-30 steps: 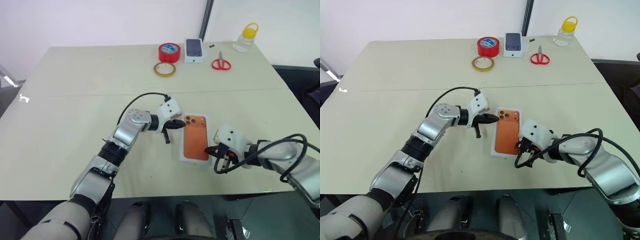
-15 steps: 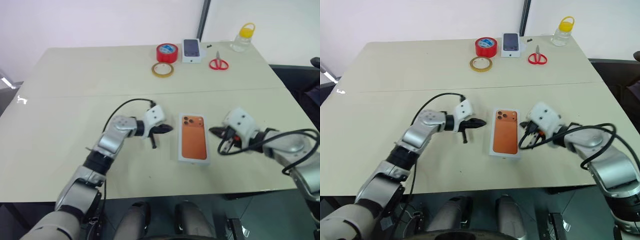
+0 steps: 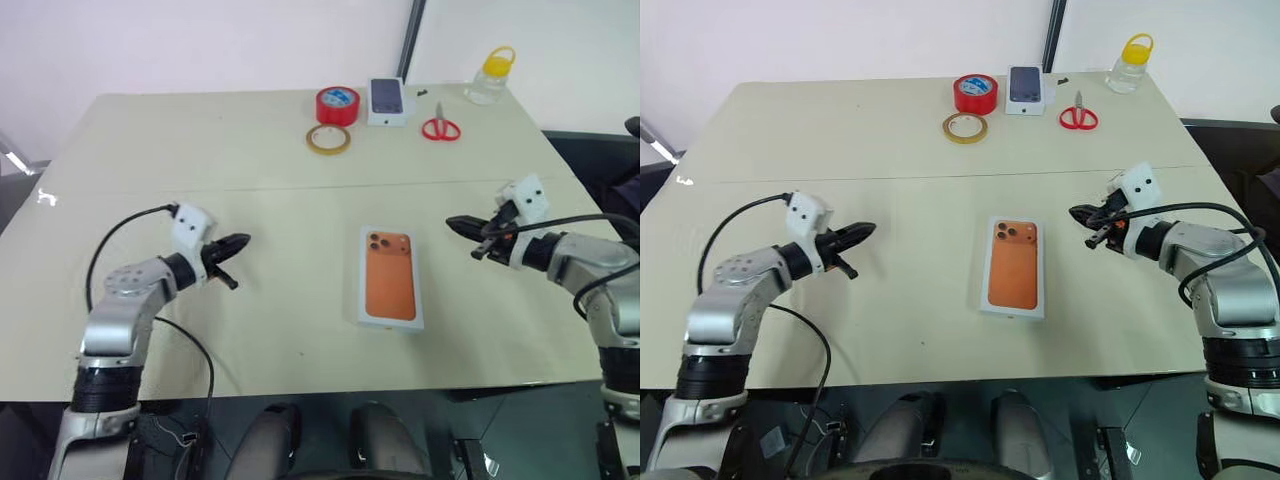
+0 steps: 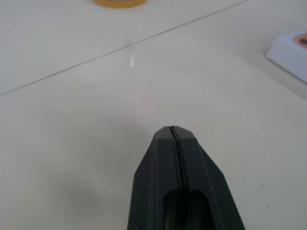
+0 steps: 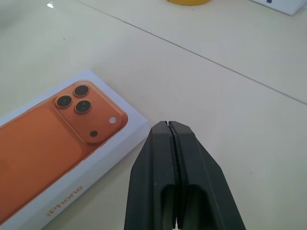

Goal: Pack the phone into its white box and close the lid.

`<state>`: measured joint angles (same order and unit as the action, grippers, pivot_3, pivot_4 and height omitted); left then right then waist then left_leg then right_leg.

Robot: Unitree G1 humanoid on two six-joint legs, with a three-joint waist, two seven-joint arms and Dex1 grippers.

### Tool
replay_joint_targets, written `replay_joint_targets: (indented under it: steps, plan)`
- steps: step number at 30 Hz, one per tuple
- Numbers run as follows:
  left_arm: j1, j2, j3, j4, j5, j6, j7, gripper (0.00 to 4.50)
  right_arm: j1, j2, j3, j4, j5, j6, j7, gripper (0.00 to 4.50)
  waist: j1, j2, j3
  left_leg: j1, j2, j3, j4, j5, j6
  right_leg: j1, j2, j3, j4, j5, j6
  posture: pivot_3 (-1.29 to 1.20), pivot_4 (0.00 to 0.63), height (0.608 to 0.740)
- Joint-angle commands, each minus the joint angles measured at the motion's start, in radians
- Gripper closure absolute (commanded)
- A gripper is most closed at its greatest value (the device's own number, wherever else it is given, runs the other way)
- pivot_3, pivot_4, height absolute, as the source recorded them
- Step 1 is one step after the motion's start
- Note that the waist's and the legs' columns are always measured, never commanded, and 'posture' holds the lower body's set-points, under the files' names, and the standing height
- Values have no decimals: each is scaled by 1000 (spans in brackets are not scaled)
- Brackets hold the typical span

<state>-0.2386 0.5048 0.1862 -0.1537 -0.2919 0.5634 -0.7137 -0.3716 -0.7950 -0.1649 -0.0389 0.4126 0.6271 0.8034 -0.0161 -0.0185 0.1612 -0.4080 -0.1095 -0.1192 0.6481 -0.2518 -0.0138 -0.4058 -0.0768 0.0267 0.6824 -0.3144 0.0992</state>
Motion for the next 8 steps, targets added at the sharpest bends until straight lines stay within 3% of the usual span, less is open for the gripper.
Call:
replay_joint_targets:
  steps: [1, 8]
  plan:
    - [54, 19, 55, -72, -30, -6, 25, 4500, -36, -5, -4, 37, -9, -62, 37, 4468, 2, 0, 0, 0, 0, 0, 0, 0, 0, 0, 0, 0, 0, 0, 0, 0, 150, 740]
    - [92, 29, 59, -98, -35, -4, 73, 4500, -65, 6, 17, 67, 1, -88, 97, 4468, 4, 0, 0, 0, 0, 0, 0, -1, 2, 0, 0, 0, 0, 0, 0, 0, 150, 740]
